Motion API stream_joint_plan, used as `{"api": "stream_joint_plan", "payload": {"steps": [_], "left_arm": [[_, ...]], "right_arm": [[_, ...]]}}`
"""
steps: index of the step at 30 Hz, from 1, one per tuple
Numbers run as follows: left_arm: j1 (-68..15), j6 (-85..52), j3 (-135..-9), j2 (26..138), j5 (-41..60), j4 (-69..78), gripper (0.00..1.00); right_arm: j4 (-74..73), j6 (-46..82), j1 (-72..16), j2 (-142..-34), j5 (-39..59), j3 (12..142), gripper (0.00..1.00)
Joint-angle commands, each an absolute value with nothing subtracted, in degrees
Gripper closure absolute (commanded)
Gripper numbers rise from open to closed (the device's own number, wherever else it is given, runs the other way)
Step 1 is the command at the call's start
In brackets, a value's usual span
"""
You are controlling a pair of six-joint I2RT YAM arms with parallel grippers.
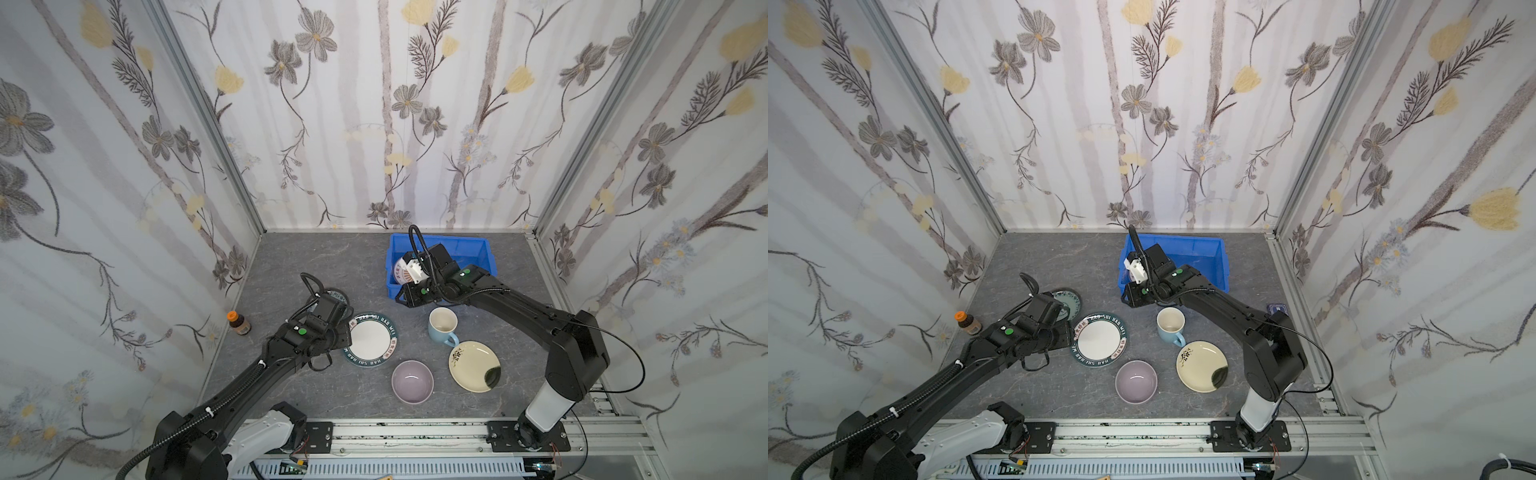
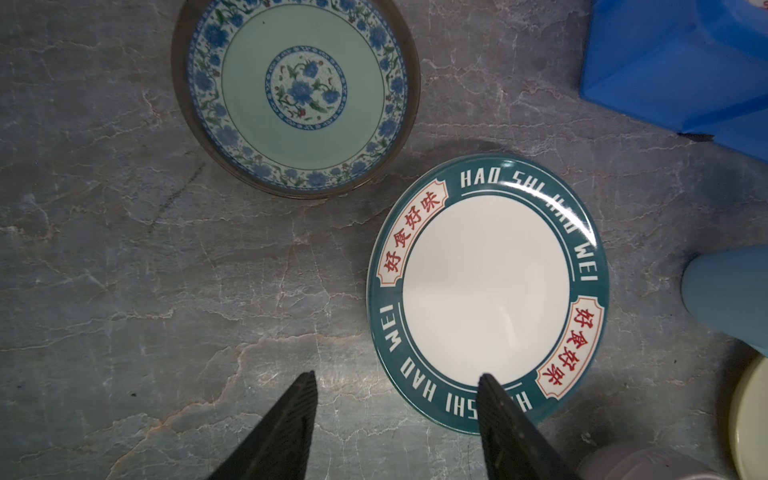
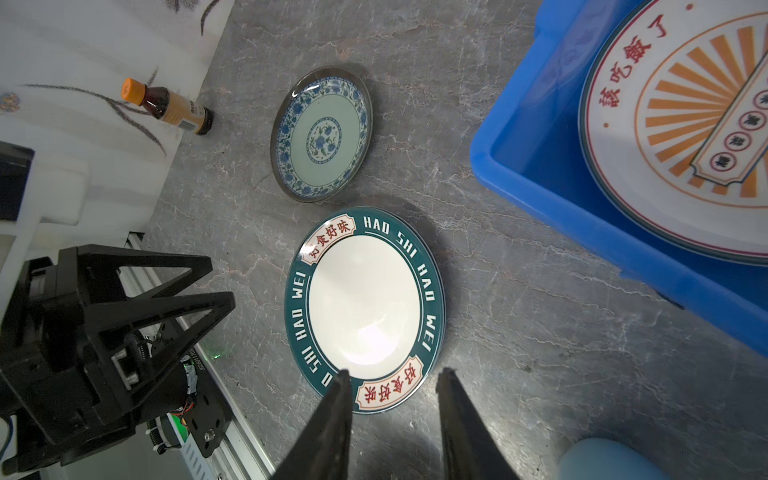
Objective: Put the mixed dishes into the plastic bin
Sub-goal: 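Move the right gripper back to the green-rimmed plate rim while left gripper lowers to it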
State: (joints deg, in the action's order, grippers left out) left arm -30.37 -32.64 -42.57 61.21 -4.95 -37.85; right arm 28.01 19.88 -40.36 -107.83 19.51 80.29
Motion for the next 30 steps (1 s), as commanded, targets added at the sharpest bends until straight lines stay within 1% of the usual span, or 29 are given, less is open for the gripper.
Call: {"api": "stream_joint_plan", "payload": {"steps": [1, 4, 7, 13, 15, 17, 28, 30], "left_arm": [[-30.4, -33.4, -42.1, 63.6, -5.6, -35.0, 0.43], [-30.4, -33.1, -41.8, 65.9, -5.7, -33.5, 0.48], [-30.4, -33.1, -41.7, 67.5, -6.2, -32.6, 0.61], [-30.4, -33.0, -41.1, 70.8, -7.0, -31.6, 0.72], [-30.4, -33.1, -40.6, 71.9, -6.9, -31.0, 0.8], [-30.3, -33.1, -40.0, 73.4, -7.0, -30.3, 0.85], [-30.3, -33.0, -39.3, 77.9, -7.0, -28.0, 0.87], [-30.3, -33.0, -39.3, 78.4, -6.8, -27.7, 0.89]], "right_arm": [[26.4, 21.1, -41.7, -110.5, 19.1, 80.6, 0.65], [26.6, 21.1, -41.8, -112.8, 19.0, 81.5, 0.65], [26.8, 20.9, -41.8, -114.4, 19.1, 82.0, 0.65], [27.0, 20.7, -41.4, -115.7, 19.2, 82.2, 0.65], [27.0, 20.4, -41.1, -116.0, 19.4, 82.2, 0.65], [26.9, 20.4, -40.8, -116.3, 19.7, 82.2, 0.65], [27.5, 19.9, -39.7, -117.2, 20.0, 82.1, 0.65], [27.6, 19.8, -39.6, -117.4, 20.0, 82.1, 0.65]]}}
